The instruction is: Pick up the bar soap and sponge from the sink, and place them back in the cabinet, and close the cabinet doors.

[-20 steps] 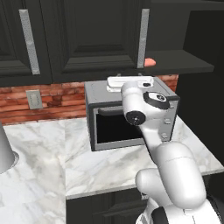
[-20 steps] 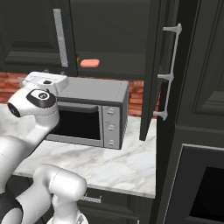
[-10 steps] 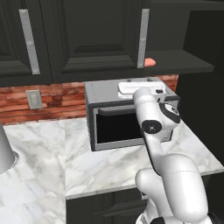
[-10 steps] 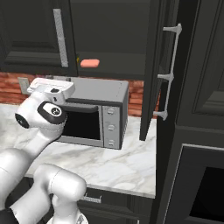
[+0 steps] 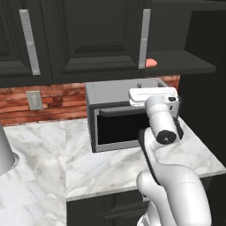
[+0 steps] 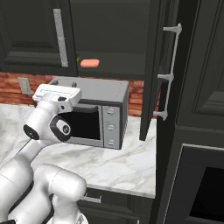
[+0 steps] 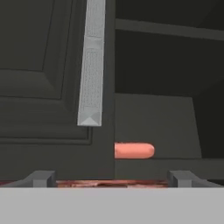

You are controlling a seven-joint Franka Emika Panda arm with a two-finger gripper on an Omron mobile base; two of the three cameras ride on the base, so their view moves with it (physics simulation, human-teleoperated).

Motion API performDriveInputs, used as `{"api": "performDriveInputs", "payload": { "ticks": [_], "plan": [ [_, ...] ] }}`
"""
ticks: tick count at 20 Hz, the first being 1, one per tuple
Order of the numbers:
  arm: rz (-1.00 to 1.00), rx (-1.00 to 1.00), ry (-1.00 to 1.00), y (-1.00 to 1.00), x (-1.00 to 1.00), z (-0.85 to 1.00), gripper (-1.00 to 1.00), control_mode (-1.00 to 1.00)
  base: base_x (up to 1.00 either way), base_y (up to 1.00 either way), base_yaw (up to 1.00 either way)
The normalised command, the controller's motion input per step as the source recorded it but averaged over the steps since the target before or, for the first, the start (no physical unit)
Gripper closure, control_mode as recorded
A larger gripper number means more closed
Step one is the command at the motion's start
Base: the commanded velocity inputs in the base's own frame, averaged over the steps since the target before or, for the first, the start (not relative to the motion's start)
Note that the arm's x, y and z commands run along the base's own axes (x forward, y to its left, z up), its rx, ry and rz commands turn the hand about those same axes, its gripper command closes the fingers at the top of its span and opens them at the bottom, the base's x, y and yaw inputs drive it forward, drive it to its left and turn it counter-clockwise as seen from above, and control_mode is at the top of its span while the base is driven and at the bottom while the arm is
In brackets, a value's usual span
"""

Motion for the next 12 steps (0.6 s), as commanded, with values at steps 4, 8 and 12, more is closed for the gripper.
{"api": "performDriveInputs", "payload": {
  "ticks": [4,8,12],
  "plan": [
    [0.0,0.0,0.02,-0.07,-0.25,0.19,-1.0,-1.0,0.0,0.0,0.0],
    [0.0,0.0,0.02,-0.06,-0.27,0.2,-1.0,-1.0,0.0,0.0,0.0],
    [0.0,0.0,0.02,-0.06,-0.28,0.23,-1.0,-1.0,0.0,0.0,0.0]
  ]
}}
